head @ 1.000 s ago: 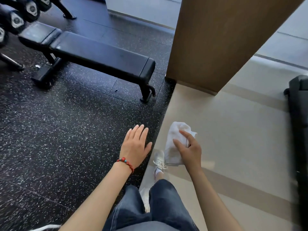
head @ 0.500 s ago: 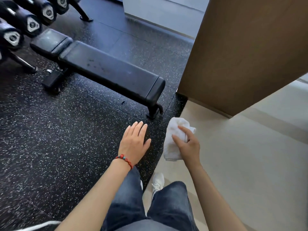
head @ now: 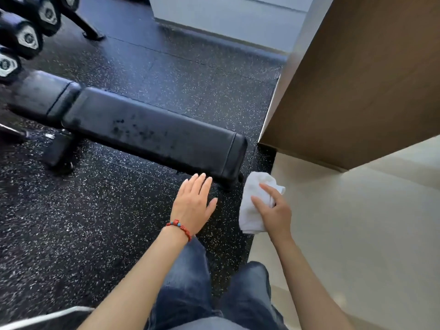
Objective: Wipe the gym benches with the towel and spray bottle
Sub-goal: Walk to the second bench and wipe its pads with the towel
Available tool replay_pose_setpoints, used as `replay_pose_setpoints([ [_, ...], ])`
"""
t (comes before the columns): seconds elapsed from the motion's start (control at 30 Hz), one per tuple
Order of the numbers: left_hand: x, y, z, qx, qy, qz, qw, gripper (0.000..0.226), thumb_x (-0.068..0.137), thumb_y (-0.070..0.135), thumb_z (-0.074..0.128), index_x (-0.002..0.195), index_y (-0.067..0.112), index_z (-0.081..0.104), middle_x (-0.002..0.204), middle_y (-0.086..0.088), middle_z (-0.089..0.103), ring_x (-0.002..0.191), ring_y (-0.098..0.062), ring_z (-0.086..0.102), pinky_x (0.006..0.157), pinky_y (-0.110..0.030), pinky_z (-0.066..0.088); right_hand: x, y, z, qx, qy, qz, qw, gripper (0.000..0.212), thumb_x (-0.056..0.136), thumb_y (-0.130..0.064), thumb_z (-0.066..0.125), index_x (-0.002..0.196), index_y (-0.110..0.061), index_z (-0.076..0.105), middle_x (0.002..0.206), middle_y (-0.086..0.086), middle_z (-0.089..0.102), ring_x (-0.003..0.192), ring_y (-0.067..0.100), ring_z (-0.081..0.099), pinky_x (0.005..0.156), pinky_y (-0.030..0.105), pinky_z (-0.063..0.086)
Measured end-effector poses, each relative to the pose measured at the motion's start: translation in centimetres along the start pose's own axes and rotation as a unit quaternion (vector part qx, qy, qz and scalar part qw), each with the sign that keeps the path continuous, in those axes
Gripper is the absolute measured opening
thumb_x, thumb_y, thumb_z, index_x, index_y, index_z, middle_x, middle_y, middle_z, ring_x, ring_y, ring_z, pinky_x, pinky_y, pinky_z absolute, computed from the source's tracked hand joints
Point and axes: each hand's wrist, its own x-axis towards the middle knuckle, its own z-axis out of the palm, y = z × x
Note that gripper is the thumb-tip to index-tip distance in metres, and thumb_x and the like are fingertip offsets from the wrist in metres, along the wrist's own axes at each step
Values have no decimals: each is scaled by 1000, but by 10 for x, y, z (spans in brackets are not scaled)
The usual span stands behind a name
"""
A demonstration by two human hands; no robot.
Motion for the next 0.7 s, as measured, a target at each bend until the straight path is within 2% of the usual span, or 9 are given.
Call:
replay_pose_setpoints([
  [0.1,37,-43,-7,2,-19,28,999,53,72,16,78,116,-6,60,118,-25,61,111,-41,57,92,-56,45,20,-18,36,14,37,32,999,35,77,-12,74,111,-19,66,93,-13,60,79,9,52,68,11,36],
  [0.2,69,-75,-6,-1,-32,48,998,52,72,15,79,115,-7,60,117,-26,61,110,-42,57,91,-58,44,39,-28,65,24,56,62,996,35,77,-11,74,111,-18,66,95,-13,60,83,8,53,70,9,35],
  [0.33,99,-96,10,-15,-54,61,997,52,71,14,79,115,-7,60,117,-26,62,109,-42,58,91,-58,44,60,-27,89,26,61,78,995,34,78,-13,73,110,-21,66,93,-24,57,76,-10,53,68,-3,35],
  [0.43,117,-104,33,-22,-71,58,996,52,73,14,78,116,-8,59,117,-26,61,109,-42,58,91,-57,45,82,-17,100,17,65,85,994,35,77,-13,74,110,-22,66,95,-16,61,72,-5,53,67,-3,36],
  [0.53,132,-113,62,-22,-86,55,995,51,74,14,77,117,-8,58,117,-26,61,109,-42,58,92,-56,45,106,0,109,21,69,95,993,36,77,-13,73,110,-24,66,100,-15,61,81,3,53,68,-4,35],
  [0.7,157,-127,127,-23,-100,49,993,49,74,12,76,115,-8,59,117,-27,61,109,-42,58,92,-56,44,151,48,133,31,73,112,990,38,78,-13,73,113,-26,65,102,-14,60,84,-7,50,68,-6,34],
])
